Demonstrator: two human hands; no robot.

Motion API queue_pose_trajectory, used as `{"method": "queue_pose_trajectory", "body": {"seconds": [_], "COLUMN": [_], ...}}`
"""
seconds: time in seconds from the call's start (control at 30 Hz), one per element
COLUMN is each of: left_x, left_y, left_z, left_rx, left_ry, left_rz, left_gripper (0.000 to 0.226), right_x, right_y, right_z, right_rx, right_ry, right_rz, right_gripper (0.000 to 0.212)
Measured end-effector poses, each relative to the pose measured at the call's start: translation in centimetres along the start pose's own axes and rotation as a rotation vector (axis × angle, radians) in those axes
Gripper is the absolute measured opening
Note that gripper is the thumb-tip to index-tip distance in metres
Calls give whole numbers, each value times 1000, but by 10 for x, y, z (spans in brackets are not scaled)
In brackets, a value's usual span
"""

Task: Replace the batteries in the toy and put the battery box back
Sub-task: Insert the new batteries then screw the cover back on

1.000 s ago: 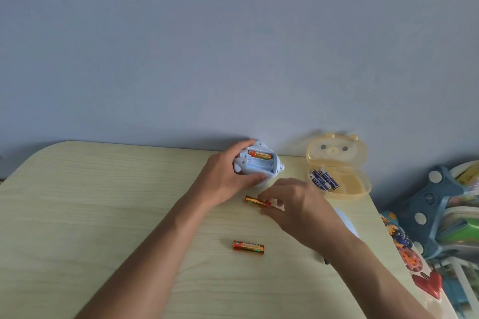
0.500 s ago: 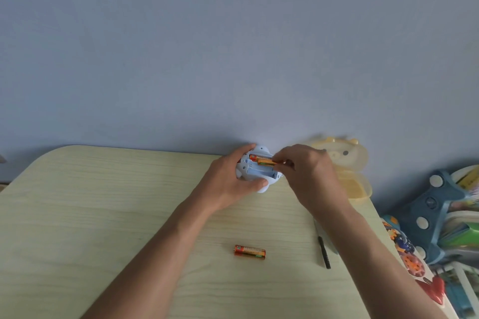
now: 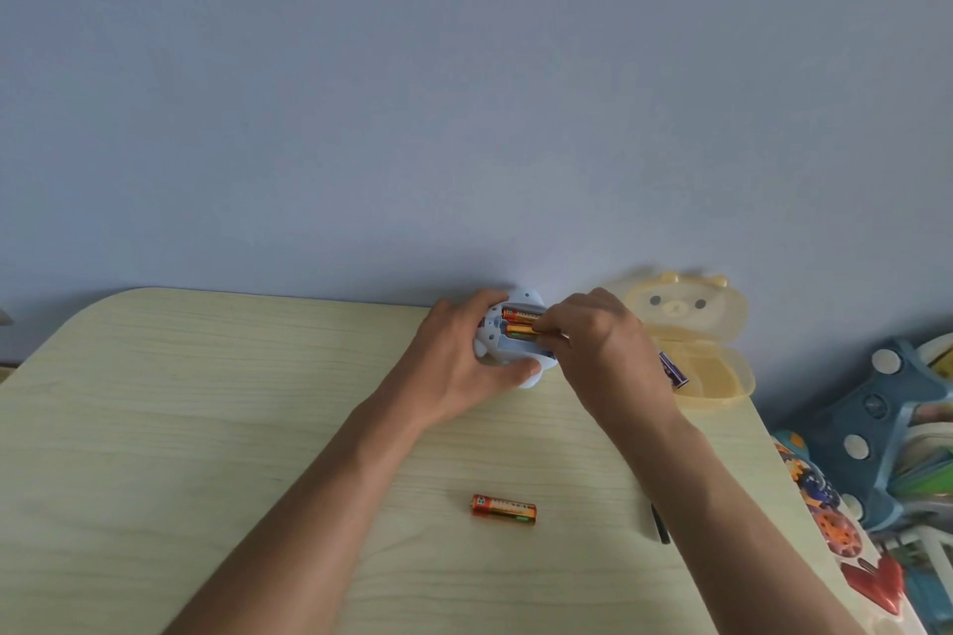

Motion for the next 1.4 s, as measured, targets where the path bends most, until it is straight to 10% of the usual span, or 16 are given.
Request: {"method": "queue_pose_trajectory", "body": {"seconds": [0.47, 0.63, 0.93, 1.4], "left_x": [-2, -1, -8, -11], "left_y": [-3, -4, -6, -7], "left_z": [-8, -12, -18, -18], "left_rx": [-19, -74, -92, -80], "left_ry": [58, 69, 69, 85], "left_rz": [-14, 0, -23, -33], "left_gripper": [71, 63, 47, 57], "right_x": [7, -7, -64, -77], "right_y": [10, -18, 39, 41], "right_z": [9, 9, 64, 71], "right_rx": [-159, 144, 285, 246], "right_ry": [-32, -48, -262, -317], "right_rz": [4, 47, 585, 607], "right_gripper": [16, 16, 29, 20]}}
Point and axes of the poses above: each hand's wrist, its own x-axis towards the middle knuckle, its own y-axis out of the palm, z = x × y, the point moved 9 cm from there along x, towards the middle knuckle, and after that the axes turned 15 degrees about z, right-handed, at the moved point
